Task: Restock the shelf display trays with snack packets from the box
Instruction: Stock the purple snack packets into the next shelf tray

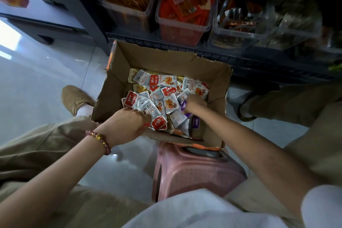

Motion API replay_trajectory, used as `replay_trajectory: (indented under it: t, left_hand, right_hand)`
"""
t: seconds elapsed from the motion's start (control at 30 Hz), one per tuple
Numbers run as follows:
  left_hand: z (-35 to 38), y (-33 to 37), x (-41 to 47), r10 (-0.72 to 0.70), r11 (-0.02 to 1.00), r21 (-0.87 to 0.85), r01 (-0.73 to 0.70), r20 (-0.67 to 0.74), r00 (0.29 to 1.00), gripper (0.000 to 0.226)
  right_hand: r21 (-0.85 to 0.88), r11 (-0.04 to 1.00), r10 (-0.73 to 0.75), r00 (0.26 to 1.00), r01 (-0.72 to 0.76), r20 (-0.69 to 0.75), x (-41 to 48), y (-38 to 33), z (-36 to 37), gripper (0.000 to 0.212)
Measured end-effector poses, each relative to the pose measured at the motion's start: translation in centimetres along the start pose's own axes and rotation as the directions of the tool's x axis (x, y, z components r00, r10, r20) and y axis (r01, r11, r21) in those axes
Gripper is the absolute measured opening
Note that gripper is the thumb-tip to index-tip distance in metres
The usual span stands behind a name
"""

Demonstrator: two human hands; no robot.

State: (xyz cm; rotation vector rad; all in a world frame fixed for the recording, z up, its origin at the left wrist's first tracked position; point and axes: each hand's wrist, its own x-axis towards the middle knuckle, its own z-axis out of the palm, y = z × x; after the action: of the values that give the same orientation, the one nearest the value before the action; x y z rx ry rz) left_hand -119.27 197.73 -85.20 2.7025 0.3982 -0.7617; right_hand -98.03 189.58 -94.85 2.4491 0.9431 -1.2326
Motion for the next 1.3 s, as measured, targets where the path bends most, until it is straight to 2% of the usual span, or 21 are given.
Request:
replay_trajectory:
  t: [0.13, 0.23, 0.3, 0.37, 0.47, 0.53, 0.6, 0.7, 0.73, 0.77, 0.8, 0.87, 0.93, 0.97, 1.03, 1.1, 1.2, 1.3]
  left_hand:
    - [0.2, -0.1, 0.1, -0.052, 0.998, -0.036, 0.051, -0.028, 0.998, 0.036]
    - [0.2, 0.6, 0.3, -0.115, 0.982, -0.165, 0.097, -0.103, 0.988, 0.054]
    - [0.0, 1.5, 0.4, -0.166, 0.952, -0.285, 0.113, -0.17, 0.971, 0.071]
    - [-0.4, 2.3, 0.6, -0.209, 0.915, -0.388, 0.107, -0.231, 0.95, 0.09]
    - [-1.0, 3.1, 0.8, -0.29, 0.868, -0.474, 0.147, -0.245, 0.925, 0.109]
    - [-1.1, 3.5, 0.9, -0.333, 0.866, -0.468, 0.178, -0.271, 0.903, 0.107]
    - [-1.0, 3.6, 1.1, -0.342, 0.867, -0.474, 0.152, -0.345, 0.874, 0.087]
    - [-1.1, 2.7, 1.2, -0.38, 0.844, -0.515, 0.149, -0.38, 0.844, 0.061]
    - [-1.1, 2.4, 1.2, -0.414, 0.807, -0.57, 0.155, -0.358, 0.837, 0.053]
    - [-1.3, 2.1, 1.1, -0.461, 0.725, -0.673, 0.146, -0.318, 0.828, 0.044]
    - [-1.5, 2.1, 1.1, -0.508, 0.593, -0.797, 0.117, -0.257, 0.822, 0.033]
    - [-2.1, 2.0, 0.9, -0.557, 0.274, -0.961, 0.034, -0.13, 0.82, 0.018]
    - [-2.8, 2.0, 0.7, -0.577, 0.031, -0.999, -0.045, -0.055, 0.815, 0.019]
    - [-3.3, 2.0, 0.6, -0.584, -0.044, -0.996, -0.074, -0.034, 0.811, 0.02]
    - [-4.4, 2.0, 0.3, -0.59, -0.086, -0.991, -0.104, -0.034, 0.807, 0.022]
    - [-5.6, 2.3, 0.2, -0.584, -0.097, -0.985, -0.142, -0.059, 0.81, 0.023]
    - [-7.0, 2.9, 0.3, -0.575, -0.142, -0.964, -0.223, -0.103, 0.812, 0.022]
    - [-8.0, 3.6, 0.6, -0.568, -0.121, -0.95, -0.288, -0.171, 0.805, 0.025]
  right_hand:
    - [0.059, 0.992, -0.112, 0.993, 0.114, -0.041, -1.7, 0.3, -4.0, 0.026]
    - [0.196, 0.954, -0.221, 0.974, 0.228, -0.056, -3.3, -0.1, -6.2, 0.015]
    - [0.323, 0.892, -0.333, 0.943, 0.318, -0.009, -4.8, -1.0, -7.6, 0.019]
    - [0.438, 0.817, -0.431, 0.902, 0.376, 0.031, -6.2, -2.0, -8.3, 0.014]
    - [0.682, 0.662, -0.523, 0.844, 0.311, 0.122, -7.8, -3.3, -8.2, 0.016]
    - [0.801, 0.558, -0.554, 0.815, 0.216, 0.167, -8.2, -3.6, -7.8, 0.016]
    - [0.861, 0.492, -0.558, 0.806, 0.129, 0.197, -8.4, -3.8, -7.7, 0.018]
    - [0.874, 0.482, -0.534, 0.813, 0.065, 0.234, -8.3, -3.6, -7.8, 0.036]
    - [0.861, 0.503, -0.532, 0.813, 0.078, 0.237, -8.2, -3.4, -7.9, 0.042]
    - [0.846, 0.524, -0.53, 0.816, 0.099, 0.233, -8.1, -3.1, -7.9, 0.049]
    - [0.826, 0.547, -0.531, 0.82, 0.139, 0.213, -8.1, -2.9, -8.0, 0.053]
    - [0.752, 0.599, -0.534, 0.837, 0.277, 0.117, -8.2, -2.8, -8.0, 0.046]
    - [0.672, 0.63, -0.526, 0.85, 0.389, 0.001, -8.5, -3.1, -8.0, 0.035]
    - [0.668, 0.619, -0.519, 0.854, 0.412, -0.046, -8.6, -3.3, -8.0, 0.038]
    - [0.691, 0.556, -0.527, 0.839, 0.462, -0.137, -9.0, -3.7, -8.0, 0.047]
    - [0.709, 0.493, -0.539, 0.817, 0.504, -0.206, -9.4, -3.8, -8.6, 0.045]
    - [0.761, 0.43, -0.519, 0.823, 0.486, -0.232, -10.1, -3.7, -10.2, 0.041]
    - [0.783, 0.381, -0.512, 0.817, 0.492, -0.265, -10.5, -2.7, -11.7, 0.043]
